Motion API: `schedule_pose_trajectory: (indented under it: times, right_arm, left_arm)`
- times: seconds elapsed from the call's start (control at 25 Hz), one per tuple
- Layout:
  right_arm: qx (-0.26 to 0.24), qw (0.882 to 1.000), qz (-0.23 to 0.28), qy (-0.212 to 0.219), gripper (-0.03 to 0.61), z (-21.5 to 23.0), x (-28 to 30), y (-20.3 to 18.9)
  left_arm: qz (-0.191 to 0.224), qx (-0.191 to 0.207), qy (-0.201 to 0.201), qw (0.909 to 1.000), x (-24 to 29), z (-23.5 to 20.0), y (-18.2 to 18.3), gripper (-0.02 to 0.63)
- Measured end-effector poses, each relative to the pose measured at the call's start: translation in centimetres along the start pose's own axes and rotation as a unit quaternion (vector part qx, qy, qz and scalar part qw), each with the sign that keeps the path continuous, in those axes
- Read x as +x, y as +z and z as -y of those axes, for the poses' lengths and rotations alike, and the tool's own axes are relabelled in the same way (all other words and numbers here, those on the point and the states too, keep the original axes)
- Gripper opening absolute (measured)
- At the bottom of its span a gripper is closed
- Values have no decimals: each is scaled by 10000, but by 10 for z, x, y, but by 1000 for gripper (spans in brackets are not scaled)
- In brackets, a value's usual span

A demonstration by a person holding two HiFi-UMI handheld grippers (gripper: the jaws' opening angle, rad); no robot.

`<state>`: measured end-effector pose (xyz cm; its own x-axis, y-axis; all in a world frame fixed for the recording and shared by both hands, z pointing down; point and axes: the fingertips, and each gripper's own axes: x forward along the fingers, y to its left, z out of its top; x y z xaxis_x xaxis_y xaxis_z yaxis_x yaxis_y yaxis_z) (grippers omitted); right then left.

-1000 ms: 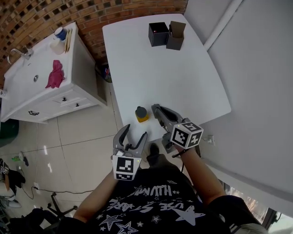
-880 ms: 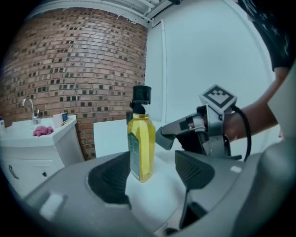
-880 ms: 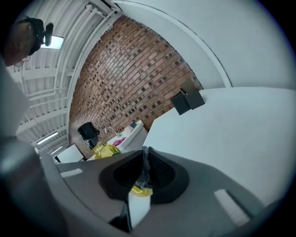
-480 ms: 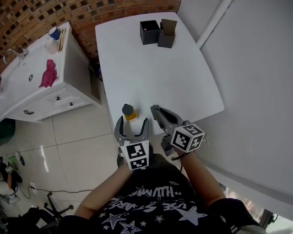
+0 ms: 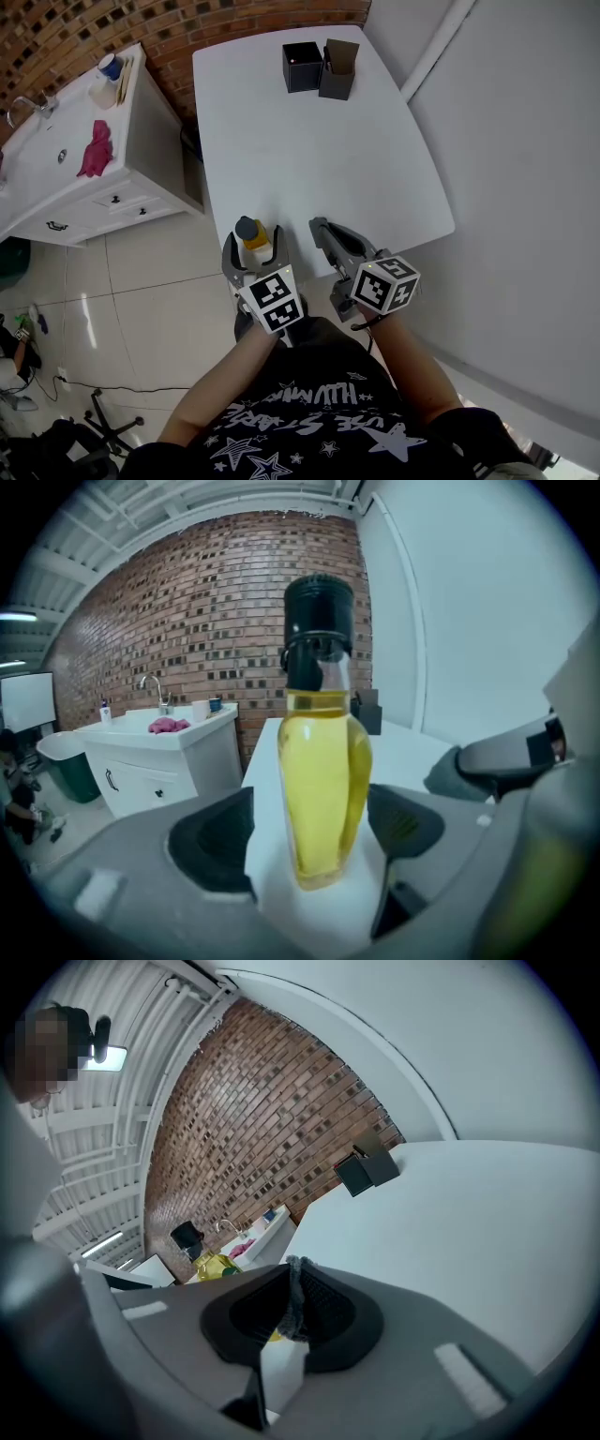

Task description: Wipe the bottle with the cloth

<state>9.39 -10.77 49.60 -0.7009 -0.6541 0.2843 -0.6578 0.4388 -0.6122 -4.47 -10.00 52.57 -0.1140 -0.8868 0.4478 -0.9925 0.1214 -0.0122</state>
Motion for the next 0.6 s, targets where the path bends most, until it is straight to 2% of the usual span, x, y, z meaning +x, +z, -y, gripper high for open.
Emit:
schedule_pose_trajectory:
  times: [0.08,0.32,0.6]
  right_arm:
    - [1,10000,-13,24,37,1,1,1]
    - [19,10000,-24,84,37,3,3,3]
    - [-28,9998,-19,214,37,-8,8,5]
  left_arm:
    - [84,20,50,10000,-1,0,4,366]
    - [115,207,101,9997,-3,4,6,238]
    - [75,225,-87,9997,-6,4,5,229]
